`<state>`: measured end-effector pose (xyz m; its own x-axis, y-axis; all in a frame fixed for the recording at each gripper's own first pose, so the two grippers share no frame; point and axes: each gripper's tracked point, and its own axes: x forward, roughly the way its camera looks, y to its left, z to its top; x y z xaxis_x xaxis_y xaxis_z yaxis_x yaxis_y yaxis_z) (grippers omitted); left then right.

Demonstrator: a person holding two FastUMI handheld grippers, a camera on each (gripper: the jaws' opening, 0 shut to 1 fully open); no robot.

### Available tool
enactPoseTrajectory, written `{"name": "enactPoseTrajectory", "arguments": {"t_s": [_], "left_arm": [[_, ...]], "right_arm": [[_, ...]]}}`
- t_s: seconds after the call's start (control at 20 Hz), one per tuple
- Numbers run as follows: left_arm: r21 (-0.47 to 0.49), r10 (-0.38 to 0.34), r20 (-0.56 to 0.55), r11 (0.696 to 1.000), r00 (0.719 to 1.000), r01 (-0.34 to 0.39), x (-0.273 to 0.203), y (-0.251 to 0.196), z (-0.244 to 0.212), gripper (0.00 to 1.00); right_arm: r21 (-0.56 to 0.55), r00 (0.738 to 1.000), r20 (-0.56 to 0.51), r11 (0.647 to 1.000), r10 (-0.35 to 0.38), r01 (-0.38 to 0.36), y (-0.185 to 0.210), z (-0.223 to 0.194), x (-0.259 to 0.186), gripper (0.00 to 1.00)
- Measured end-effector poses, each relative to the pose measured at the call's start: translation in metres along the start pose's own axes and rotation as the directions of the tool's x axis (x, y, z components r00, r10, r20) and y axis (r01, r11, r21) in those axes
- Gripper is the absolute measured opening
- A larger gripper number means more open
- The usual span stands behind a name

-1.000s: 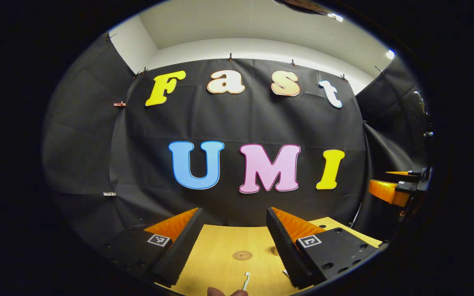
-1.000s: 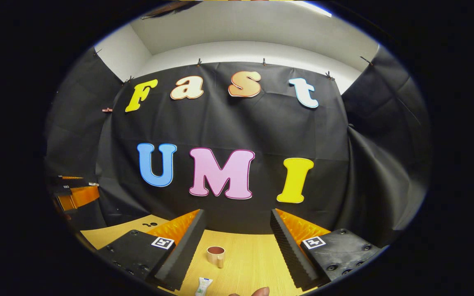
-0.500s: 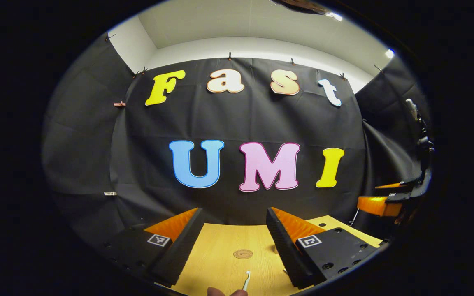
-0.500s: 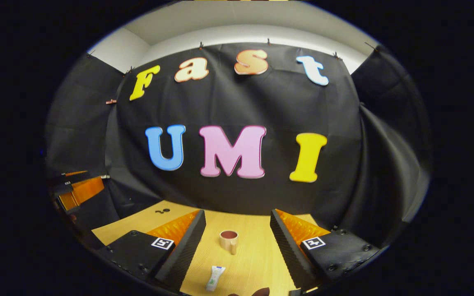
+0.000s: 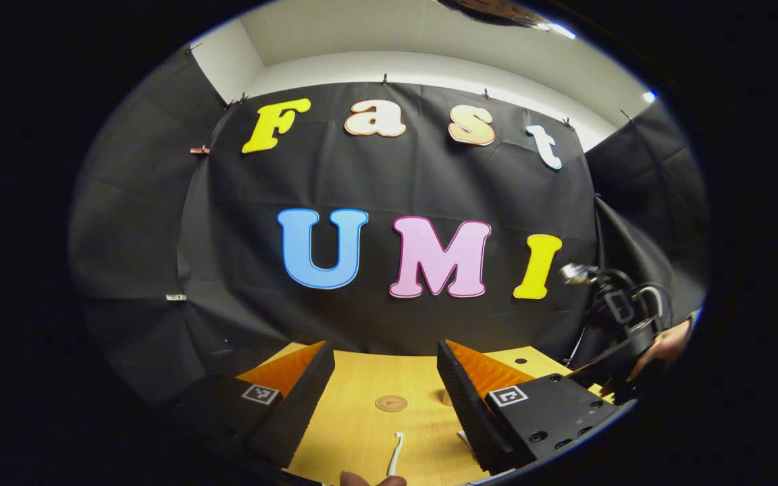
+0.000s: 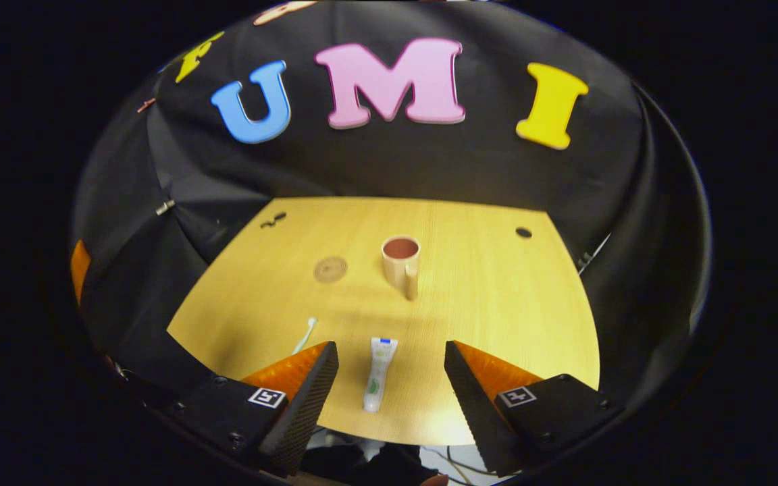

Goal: Put the toothbrush and toothpaste on the desktop into the cup, then pick up the cup and place it on the coaster on the desktop.

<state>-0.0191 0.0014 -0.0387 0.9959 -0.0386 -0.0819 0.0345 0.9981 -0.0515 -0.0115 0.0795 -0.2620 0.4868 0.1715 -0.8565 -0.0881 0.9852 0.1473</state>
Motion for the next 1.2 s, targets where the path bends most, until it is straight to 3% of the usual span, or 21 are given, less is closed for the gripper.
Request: {"name": "enactPoseTrajectory", "arguments": {"t_s": [0.2, 0.4, 0.65, 0.8, 0.95, 1.15, 1.2], "left_arm": [[-0.016, 0.019, -0.031, 1.0, 0.999, -0.019, -0.005, 0.013, -0.015, 0.97], [-0.035, 0.025, -0.064, 0.999, 0.998, -0.027, -0.006, 0.024, -0.029, 0.97], [-0.018, 0.049, -0.063, 0.999, 0.997, -0.05, -0.009, 0.04, -0.032, 0.97], [-0.024, 0.053, -0.074, 0.998, 0.996, -0.055, -0.005, 0.047, -0.036, 0.97], [-0.036, 0.049, -0.104, 0.998, 0.993, -0.053, 0.001, 0.048, -0.048, 0.97], [-0.021, 0.013, -0.278, 1.0, 0.961, -0.019, 0.027, 0.039, -0.098, 0.96], [-0.05, -0.017, -0.338, 0.999, 0.941, 0.0, 0.038, 0.031, -0.117, 0.97]], "right_arm": [[0.048, 0.98, -0.198, 0.999, 0.004, 0.006, 0.003, -0.033, 0.06, 0.99], [0.124, 0.935, -0.354, 0.992, 0.029, 0.016, 0.015, -0.064, 0.115, 0.98], [0.023, 0.87, -0.489, 0.996, -0.064, 0.086, 0.005, -0.096, 0.156, 0.97], [0.006, 0.852, -0.516, 0.994, -0.093, 0.113, 0.005, -0.103, 0.169, 0.95], [0.0, 0.834, -0.54, 0.991, -0.115, 0.137, 0.005, -0.109, 0.178, 0.78], [0.03, 0.827, -0.553, 0.989, -0.102, 0.143, 0.008, -0.113, 0.185, 0.7], [0.036, 0.824, -0.558, 0.989, -0.101, 0.145, 0.01, -0.116, 0.185, 0.57]]}}
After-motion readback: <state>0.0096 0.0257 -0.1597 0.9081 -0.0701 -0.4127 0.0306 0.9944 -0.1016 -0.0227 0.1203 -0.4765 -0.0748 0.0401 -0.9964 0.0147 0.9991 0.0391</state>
